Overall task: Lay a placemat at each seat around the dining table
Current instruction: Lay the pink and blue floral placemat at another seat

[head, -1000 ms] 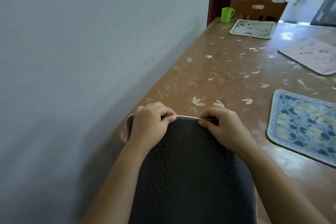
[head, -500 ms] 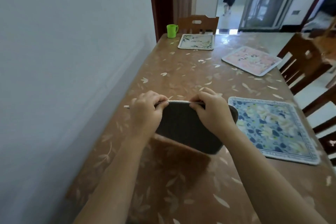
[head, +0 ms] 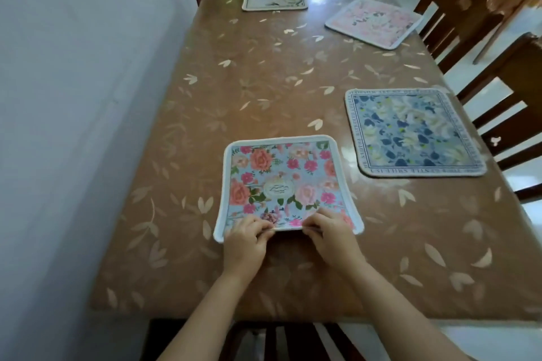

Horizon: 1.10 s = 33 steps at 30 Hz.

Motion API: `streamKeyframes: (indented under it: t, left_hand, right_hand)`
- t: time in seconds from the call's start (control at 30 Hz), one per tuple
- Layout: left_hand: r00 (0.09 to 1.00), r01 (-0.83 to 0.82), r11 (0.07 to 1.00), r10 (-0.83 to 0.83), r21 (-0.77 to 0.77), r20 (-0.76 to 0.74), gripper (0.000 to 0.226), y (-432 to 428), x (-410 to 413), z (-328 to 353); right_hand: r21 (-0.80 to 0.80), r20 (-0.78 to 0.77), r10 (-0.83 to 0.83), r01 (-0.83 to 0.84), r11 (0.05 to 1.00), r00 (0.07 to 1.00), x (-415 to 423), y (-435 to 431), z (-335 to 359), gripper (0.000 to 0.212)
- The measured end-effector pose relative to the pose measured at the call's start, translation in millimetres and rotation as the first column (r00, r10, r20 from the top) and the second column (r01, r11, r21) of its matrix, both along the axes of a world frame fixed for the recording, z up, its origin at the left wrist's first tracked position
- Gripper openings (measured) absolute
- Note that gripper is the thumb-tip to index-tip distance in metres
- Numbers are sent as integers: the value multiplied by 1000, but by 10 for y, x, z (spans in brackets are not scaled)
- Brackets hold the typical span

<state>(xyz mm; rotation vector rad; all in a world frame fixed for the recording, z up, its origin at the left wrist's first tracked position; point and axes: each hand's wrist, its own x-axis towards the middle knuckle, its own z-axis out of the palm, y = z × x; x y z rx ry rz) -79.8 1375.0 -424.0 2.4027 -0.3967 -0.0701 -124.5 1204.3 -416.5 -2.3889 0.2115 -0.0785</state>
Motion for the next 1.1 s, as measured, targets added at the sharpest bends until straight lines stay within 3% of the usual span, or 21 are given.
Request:
streamKeyframes:
  t: [0.17,0.4,0.7,1.1]
  left_hand:
    - [998,15,999,-13,34,-58,6,50,-134,-275]
    - [998,-7,999,5,-33,-70,8,67,-126,-354]
    - [987,159,986,-159,-50,-3,18,355,-51,-371]
    - [989,134,982,-140,-131,-36,15,831,78,-322]
  right_hand:
    - [-28,-24,-23,22,999,999,-174,107,-217,3]
    - [-88,5,-21,21,996,1000,-167,179,-257,4]
    - [-101,32,-56,59,993,998,-171,192,-283,5]
    - [-98,10,-160,160,982,987,-204,297,-307,4]
